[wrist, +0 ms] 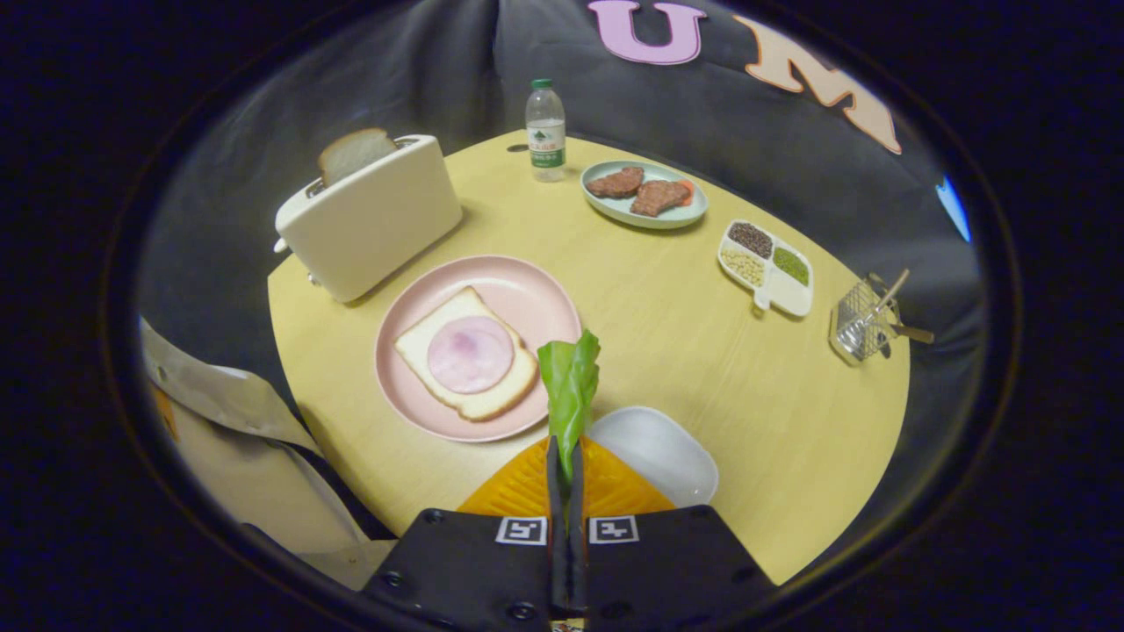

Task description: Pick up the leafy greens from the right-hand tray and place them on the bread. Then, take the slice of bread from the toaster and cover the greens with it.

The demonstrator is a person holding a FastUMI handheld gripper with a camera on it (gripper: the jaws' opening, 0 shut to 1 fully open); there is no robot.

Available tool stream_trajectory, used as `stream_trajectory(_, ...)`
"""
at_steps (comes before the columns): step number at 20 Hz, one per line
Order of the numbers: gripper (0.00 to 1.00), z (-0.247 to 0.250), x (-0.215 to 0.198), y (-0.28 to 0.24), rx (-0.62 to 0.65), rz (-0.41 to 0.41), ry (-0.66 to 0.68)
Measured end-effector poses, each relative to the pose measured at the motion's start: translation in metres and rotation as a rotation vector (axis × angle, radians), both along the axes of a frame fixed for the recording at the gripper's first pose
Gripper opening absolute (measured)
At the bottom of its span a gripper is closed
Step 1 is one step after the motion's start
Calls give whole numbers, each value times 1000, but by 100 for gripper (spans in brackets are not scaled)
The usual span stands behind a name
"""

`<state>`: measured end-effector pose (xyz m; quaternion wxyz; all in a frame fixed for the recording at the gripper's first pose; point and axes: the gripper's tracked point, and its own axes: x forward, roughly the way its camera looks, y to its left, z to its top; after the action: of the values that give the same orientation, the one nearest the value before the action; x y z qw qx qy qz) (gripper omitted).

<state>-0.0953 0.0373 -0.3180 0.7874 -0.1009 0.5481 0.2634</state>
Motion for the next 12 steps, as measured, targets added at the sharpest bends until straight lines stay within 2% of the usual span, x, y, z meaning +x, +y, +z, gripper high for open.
stream_trajectory(12,4,9,8,108,74,153,3)
